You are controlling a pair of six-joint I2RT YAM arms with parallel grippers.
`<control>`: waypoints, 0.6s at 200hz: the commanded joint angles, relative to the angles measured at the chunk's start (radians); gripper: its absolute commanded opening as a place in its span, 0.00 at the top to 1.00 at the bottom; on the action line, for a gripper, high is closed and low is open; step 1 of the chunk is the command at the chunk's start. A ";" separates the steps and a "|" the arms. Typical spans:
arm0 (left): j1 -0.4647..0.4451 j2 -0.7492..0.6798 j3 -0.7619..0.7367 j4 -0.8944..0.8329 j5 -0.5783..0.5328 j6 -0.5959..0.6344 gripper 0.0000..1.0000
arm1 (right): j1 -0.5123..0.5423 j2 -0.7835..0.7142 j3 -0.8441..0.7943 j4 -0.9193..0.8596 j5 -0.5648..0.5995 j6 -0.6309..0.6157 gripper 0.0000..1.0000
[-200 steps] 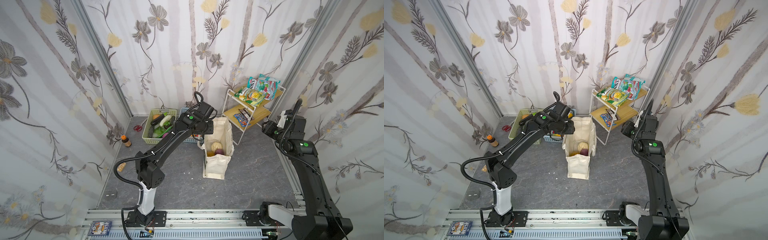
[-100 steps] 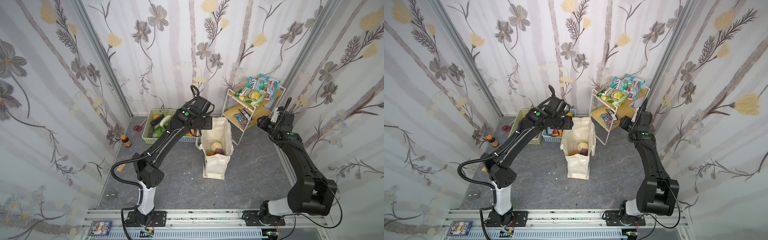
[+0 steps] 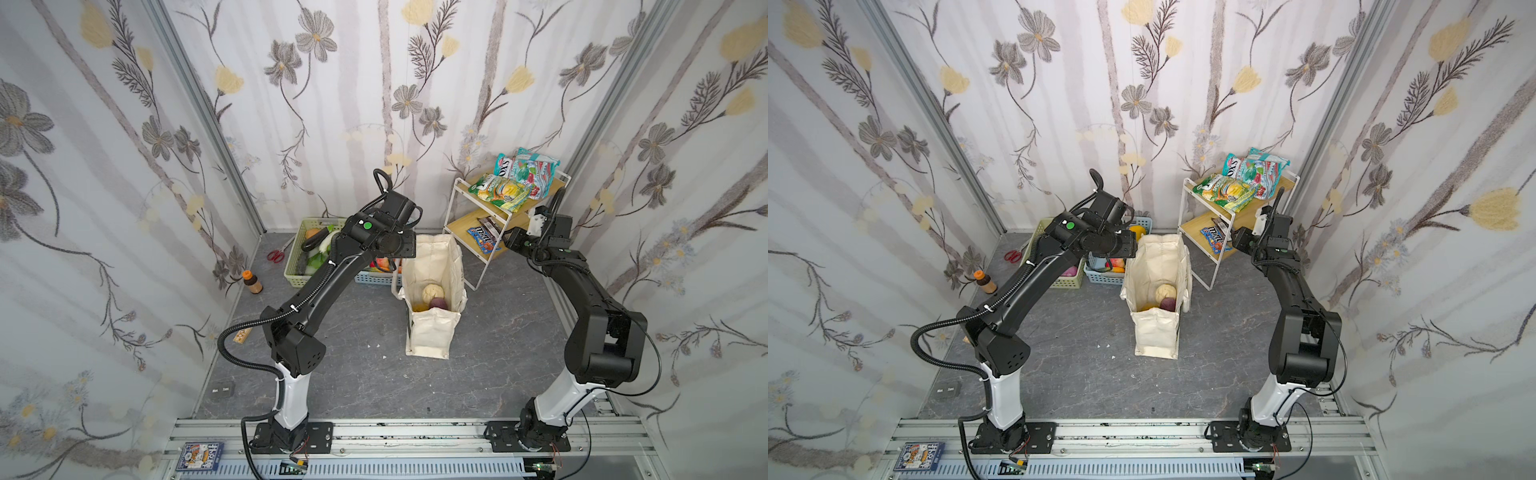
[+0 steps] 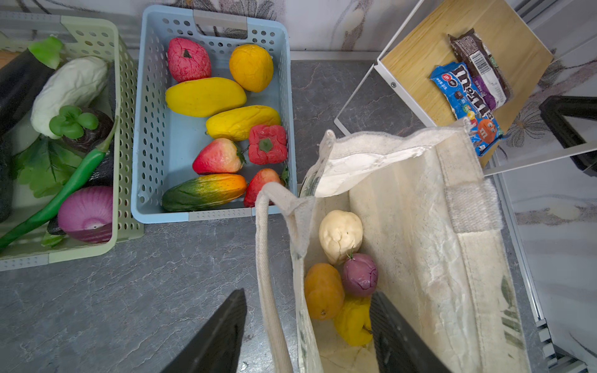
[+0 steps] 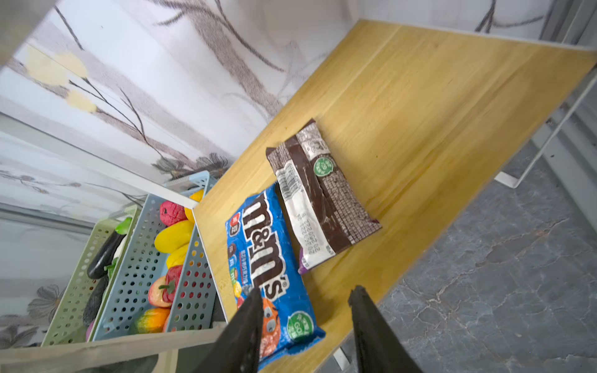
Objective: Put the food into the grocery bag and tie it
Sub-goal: 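Raise the left gripper while the right gripper releases the rim toward the shelf, then close the right gripper on the blue M&M's pack on the shelf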
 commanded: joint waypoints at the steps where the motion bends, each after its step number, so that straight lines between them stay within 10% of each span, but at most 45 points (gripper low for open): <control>1: 0.003 -0.011 -0.008 0.000 -0.026 0.001 0.36 | 0.001 0.022 0.002 0.021 -0.092 0.006 0.61; 120: 0.004 -0.023 -0.034 0.013 -0.029 -0.005 0.37 | 0.000 0.000 -0.045 -0.025 -0.027 0.035 0.64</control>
